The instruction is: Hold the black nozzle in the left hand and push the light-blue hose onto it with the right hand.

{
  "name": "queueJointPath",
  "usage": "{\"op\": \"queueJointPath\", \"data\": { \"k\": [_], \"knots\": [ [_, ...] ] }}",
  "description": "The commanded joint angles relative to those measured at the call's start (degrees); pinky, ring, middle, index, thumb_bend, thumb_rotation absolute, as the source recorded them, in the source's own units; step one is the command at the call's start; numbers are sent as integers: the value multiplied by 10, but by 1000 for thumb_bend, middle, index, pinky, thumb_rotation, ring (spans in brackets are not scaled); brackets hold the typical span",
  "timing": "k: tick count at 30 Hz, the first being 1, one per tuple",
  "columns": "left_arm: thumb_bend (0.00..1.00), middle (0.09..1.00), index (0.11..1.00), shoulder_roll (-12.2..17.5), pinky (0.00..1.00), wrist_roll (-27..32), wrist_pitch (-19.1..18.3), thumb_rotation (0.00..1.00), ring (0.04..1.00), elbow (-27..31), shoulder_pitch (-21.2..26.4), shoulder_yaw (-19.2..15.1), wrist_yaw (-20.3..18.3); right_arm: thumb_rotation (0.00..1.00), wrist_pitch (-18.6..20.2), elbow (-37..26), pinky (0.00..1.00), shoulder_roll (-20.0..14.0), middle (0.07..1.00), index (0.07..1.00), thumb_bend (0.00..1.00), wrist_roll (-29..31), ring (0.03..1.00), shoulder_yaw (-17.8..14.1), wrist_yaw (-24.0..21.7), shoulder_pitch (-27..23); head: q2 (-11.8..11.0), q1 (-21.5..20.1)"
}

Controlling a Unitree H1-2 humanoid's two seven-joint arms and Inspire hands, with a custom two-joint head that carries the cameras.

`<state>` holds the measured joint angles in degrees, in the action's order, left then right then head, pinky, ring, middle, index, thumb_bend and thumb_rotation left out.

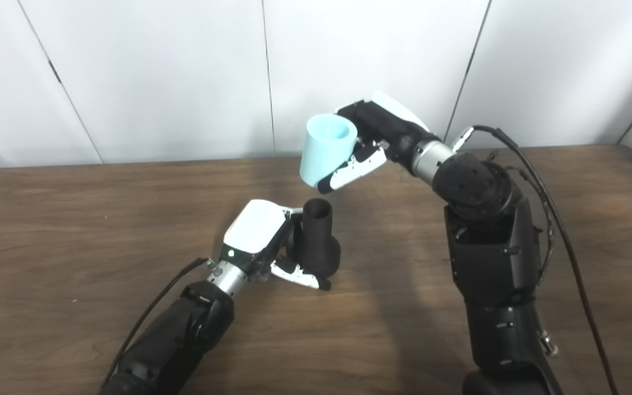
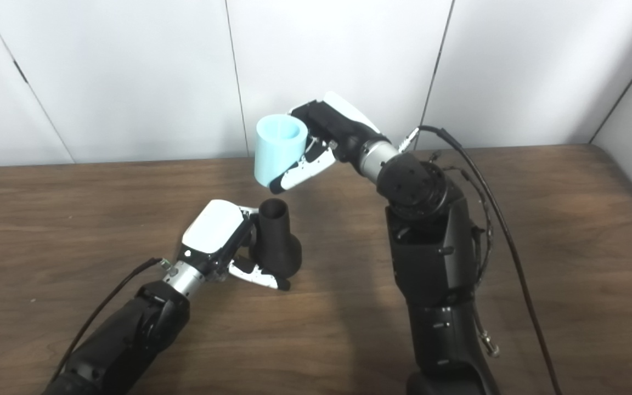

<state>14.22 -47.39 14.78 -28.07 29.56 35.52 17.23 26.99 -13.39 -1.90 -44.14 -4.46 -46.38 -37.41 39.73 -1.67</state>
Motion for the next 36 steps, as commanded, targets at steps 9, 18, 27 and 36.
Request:
{"op": "queueJointPath", "data": {
  "k": [9,18,27,36],
  "knots": [
    [523,405,495,-10,291,-2,5,0,377,-52,-65,39,-68,0,-1,-45,268,2,436,480,530,-24,346,-16,-65,-17,4,3],
    [524,414,496,-9,301,-2,-2,0,393,-47,-63,40,-79,0,-1,-55,317,10,472,478,532,-33,391,-20,-109,-4,8,5],
    [523,409,495,-10,307,3,-4,0,391,-41,-66,38,-81,0,-1,-42,344,-4,467,481,532,-4,399,2,-82,13,10,8],
    [524,415,496,-9,312,5,-3,0,402,-39,-68,37,-78,0,-1,-19,370,-3,491,480,521,24,439,6,-41,28,11,9]
  ]
}}
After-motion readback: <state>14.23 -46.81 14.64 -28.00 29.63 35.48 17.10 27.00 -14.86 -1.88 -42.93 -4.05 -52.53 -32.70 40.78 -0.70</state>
